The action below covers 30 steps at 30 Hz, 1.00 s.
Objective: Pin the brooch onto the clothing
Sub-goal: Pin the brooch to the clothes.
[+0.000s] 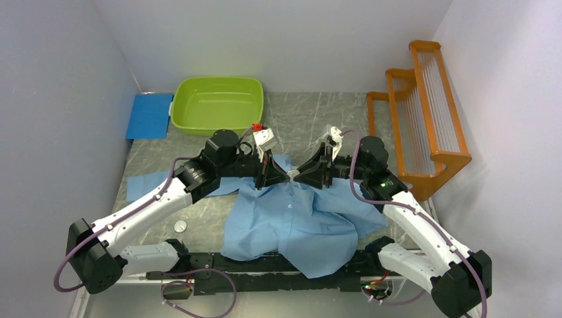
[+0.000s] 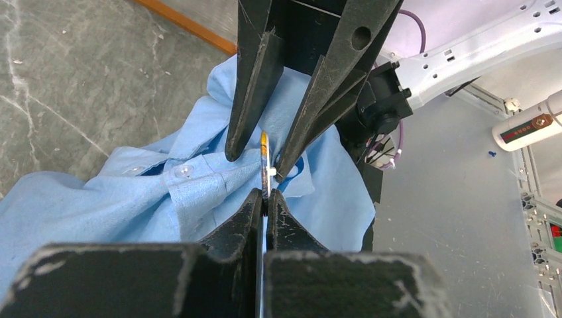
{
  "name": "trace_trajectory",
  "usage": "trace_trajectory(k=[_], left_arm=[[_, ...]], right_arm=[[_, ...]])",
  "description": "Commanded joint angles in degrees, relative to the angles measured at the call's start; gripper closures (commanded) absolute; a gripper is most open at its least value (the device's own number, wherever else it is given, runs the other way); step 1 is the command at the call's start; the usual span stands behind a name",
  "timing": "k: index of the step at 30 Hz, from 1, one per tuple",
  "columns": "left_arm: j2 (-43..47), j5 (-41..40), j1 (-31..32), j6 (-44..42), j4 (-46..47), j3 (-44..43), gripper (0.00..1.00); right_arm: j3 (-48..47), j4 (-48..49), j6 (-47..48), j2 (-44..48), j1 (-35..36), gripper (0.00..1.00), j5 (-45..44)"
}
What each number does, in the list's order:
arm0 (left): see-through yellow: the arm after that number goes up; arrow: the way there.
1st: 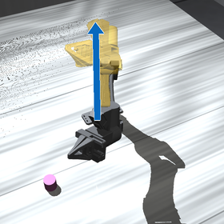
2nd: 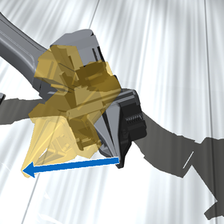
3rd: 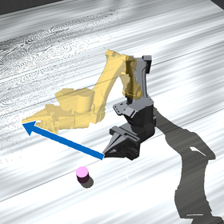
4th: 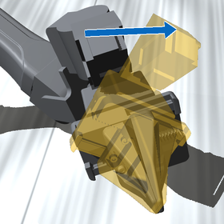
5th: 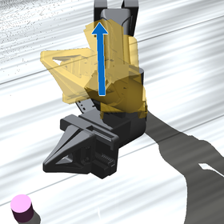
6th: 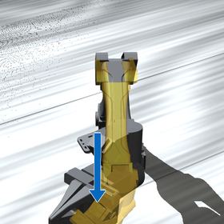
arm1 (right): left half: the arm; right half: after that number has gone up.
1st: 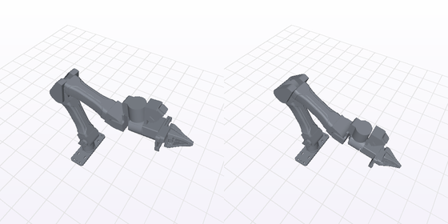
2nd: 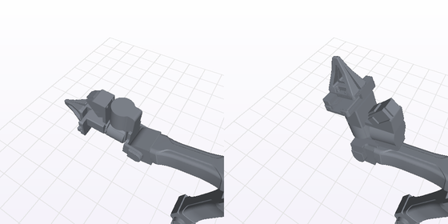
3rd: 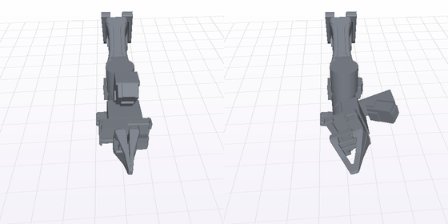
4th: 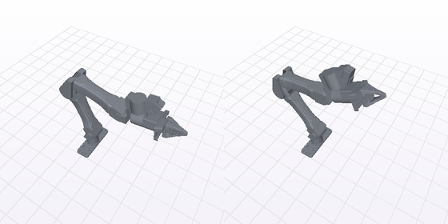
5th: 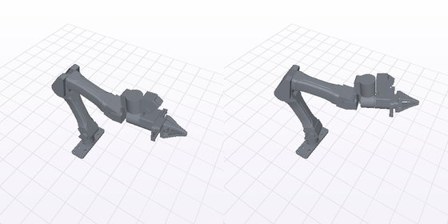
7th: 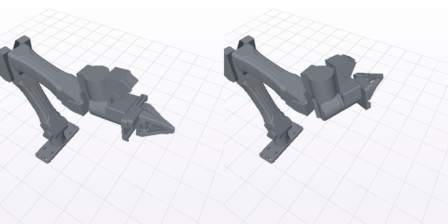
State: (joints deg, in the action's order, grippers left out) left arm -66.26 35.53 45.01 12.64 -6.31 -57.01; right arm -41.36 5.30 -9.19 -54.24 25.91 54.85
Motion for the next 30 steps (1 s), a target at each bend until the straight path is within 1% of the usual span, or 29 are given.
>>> trace_trajectory(k=[1,3,5,11,12,15,20,30], left_arm=[[0.4,2.5,0.4,-0.6,2.1,-3.0,0.97],[0.2,2.4,0.4,-0.7,1.9,-3.2,0.97],[0.0,2.5,0.4,-0.7,1.9,-3.5,0.97],[-0.5,2.6,0.4,-0.8,1.7,-3.9,0.97],[-0.6,2.6,0.4,-0.8,1.6,-4.0,0.97],[-0.7,2.7,0.4,-0.7,1.5,-4.0,0.97],[-0.2,2.3,0.4,-0.2,2.1,-2.8,0.97],[0.8,1.3,0.4,0.9,4.4,0.0,0.97]], right_arm=[[-3.4,-0.6,0.4,-0.9,0.0,0.66,-2.2],[-4.1,-1.7,0.2,-1.5,0.2,0.71,-3.8],[-5.3,-3.5,0.4,-2.5,0.4,0.74,-4.6],[-7.0,-6.6,0.0,-3.7,0.8,0.75,-7.8],[-7.1,-6.8,-0.3,-3.6,0.8,0.76,-8.3],[-7.7,-8.1,-1.3,-3.8,1.0,0.88,-12.0],[-5.3,-4.4,-3.3,-2.1,1.0,1.0,-13.9],[0.0,5.3,-6.9,1.6,0.9,1.0,-12.7]])
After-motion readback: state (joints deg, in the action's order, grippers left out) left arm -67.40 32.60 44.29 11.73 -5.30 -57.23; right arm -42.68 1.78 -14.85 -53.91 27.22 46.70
